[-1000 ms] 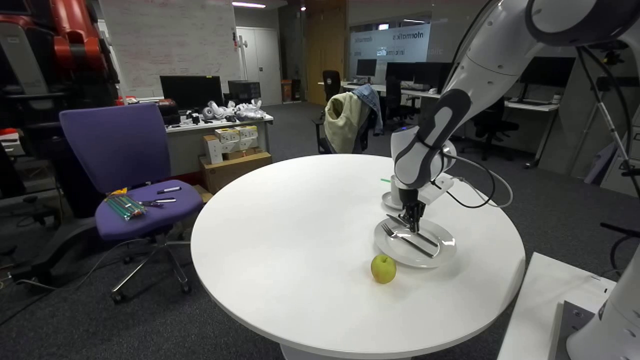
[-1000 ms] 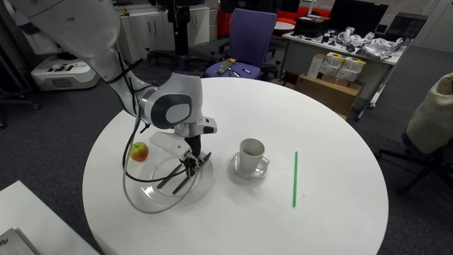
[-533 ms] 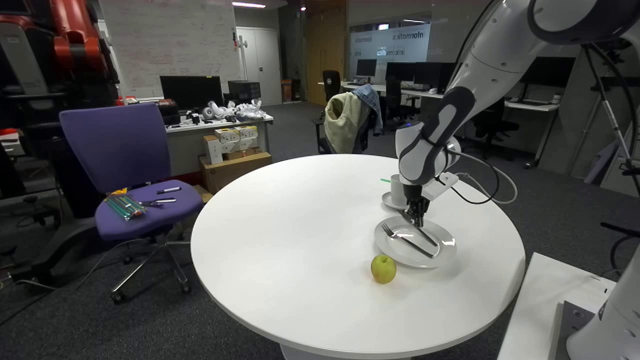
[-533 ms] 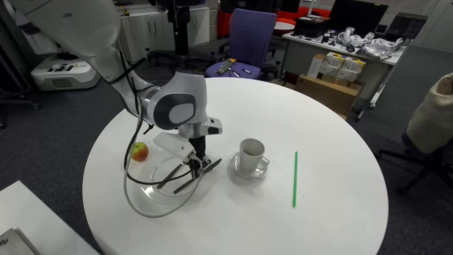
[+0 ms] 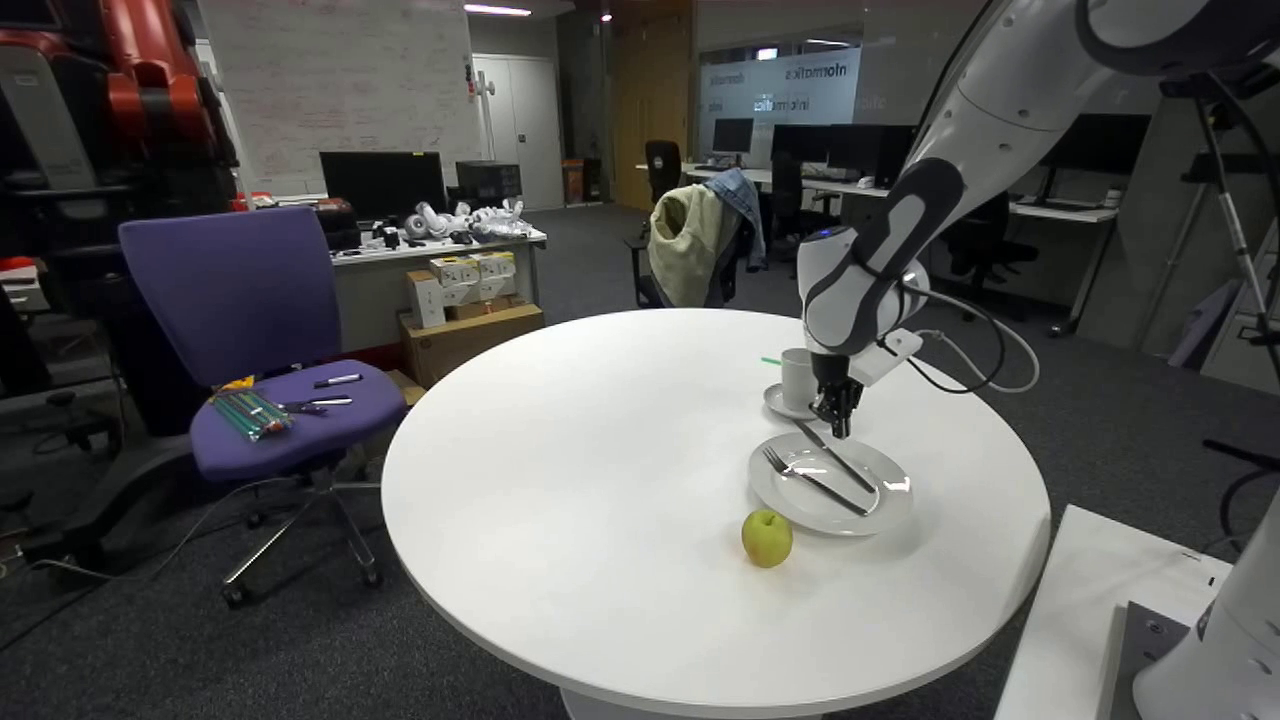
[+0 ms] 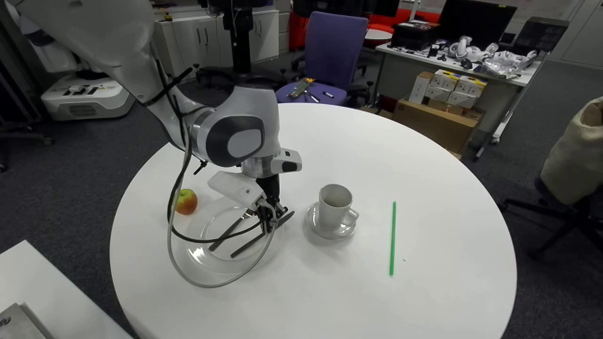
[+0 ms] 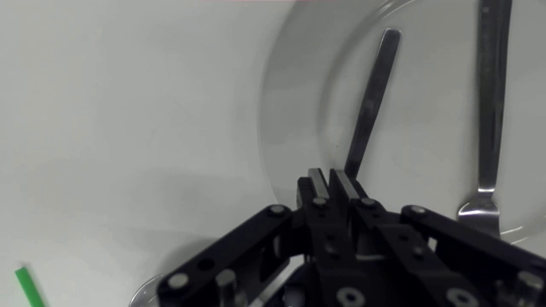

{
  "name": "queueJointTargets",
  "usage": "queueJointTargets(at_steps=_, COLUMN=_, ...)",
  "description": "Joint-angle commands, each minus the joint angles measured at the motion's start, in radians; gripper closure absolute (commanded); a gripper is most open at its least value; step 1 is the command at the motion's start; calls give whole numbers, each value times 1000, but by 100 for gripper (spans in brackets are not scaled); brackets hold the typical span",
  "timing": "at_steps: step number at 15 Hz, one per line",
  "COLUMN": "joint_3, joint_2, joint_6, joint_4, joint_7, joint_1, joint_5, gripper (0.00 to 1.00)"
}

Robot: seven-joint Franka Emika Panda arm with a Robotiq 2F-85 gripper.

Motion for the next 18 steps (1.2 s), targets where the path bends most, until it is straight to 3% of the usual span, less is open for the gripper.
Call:
queueJointTargets(at_steps=1, joint_3=-4, joint_2=-51, joint_6=31, joint_4=-47, joint_7=26, joint_1=2, joint_5=-25, gripper=56)
queueJointTargets(at_steps=6, joint_3=3, joint_2=-43, joint_6=36, joint_4=-54, joint_7=38, joint_1=3, joint_5=-11, gripper=19)
queueJointTargets(at_steps=8, joint_3=7, joint_2=-39, joint_6=49, joint_4=-57, joint_7=76, joint_1=5, joint_5=7, gripper=9)
queueJointTargets(at_steps=11, joint_3=15, joint_2=-38, joint_6=51, joint_4=-59, joint_7=128, joint_1=4, joint_5=37, gripper=4)
queueJointTargets(at_steps=15, joint_3=16, joint_2=-31, joint_6=46, joint_4=-51, joint_7=178, joint_1=5, joint_5=61, gripper=15)
queueJointTargets(at_steps=18, joint_3=11, joint_2=-16, joint_6=45, joint_4=-39, joint_7=210, joint_1=9, joint_5=66, gripper=15)
